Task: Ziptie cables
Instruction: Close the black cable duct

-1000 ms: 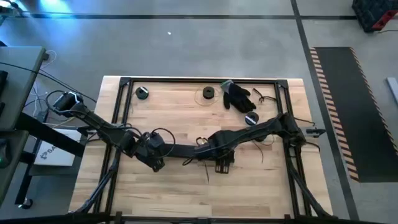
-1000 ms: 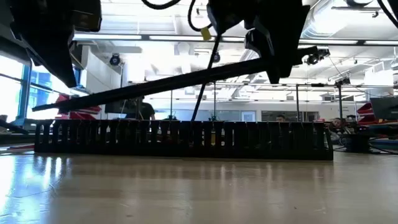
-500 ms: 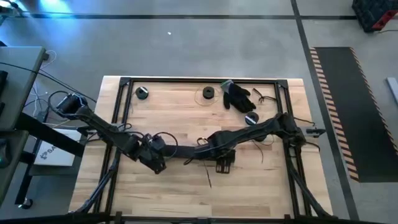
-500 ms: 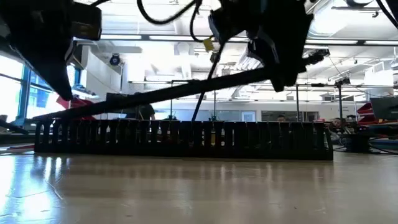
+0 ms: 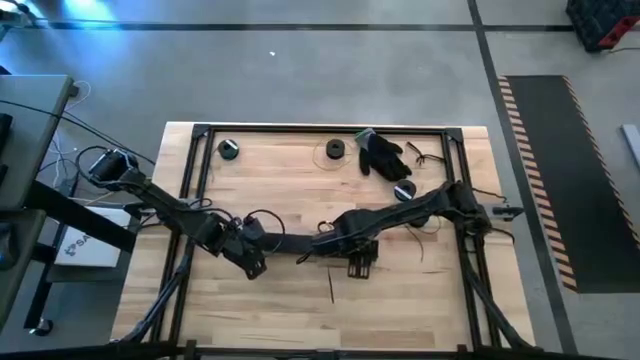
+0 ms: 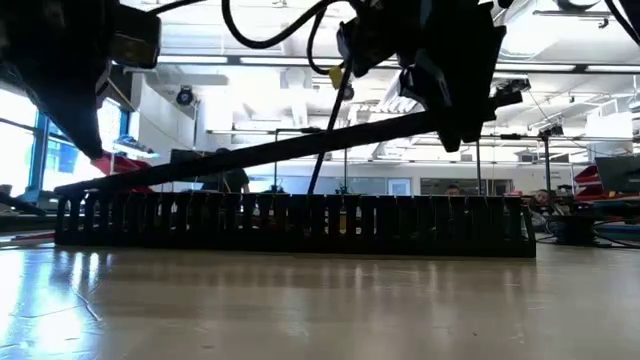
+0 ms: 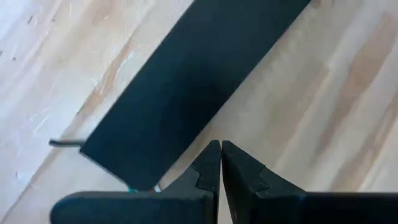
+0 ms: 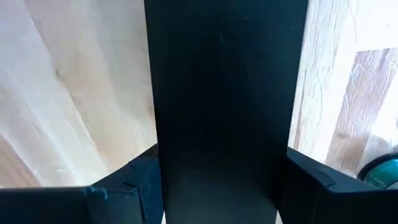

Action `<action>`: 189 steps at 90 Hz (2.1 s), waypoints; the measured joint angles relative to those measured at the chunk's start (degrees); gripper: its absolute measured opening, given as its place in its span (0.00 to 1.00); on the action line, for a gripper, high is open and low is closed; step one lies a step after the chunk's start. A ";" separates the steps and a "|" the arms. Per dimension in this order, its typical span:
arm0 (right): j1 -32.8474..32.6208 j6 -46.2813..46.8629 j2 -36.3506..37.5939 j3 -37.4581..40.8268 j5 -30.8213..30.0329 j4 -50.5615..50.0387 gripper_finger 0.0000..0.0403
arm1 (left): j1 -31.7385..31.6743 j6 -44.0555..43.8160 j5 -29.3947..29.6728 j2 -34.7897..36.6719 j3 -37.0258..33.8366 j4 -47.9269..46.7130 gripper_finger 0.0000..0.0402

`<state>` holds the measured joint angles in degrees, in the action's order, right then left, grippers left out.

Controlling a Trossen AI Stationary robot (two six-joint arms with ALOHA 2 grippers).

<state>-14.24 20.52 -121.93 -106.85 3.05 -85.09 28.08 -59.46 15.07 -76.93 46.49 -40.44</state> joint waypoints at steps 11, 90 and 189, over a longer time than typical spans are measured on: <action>0.00 0.08 0.00 0.00 0.03 0.14 0.51 | -2.04 0.18 -0.36 -0.07 -1.87 0.06 0.00; 0.00 0.01 -0.07 0.04 1.62 0.15 0.51 | -6.32 1.07 0.39 0.46 -5.67 7.69 0.00; 0.13 2.15 -0.11 9.20 4.37 6.04 0.60 | -5.93 1.44 1.28 0.11 -11.70 15.58 0.00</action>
<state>-14.11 22.68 -122.04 -97.65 7.42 -79.04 22.15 -58.02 16.35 -76.82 34.79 -24.86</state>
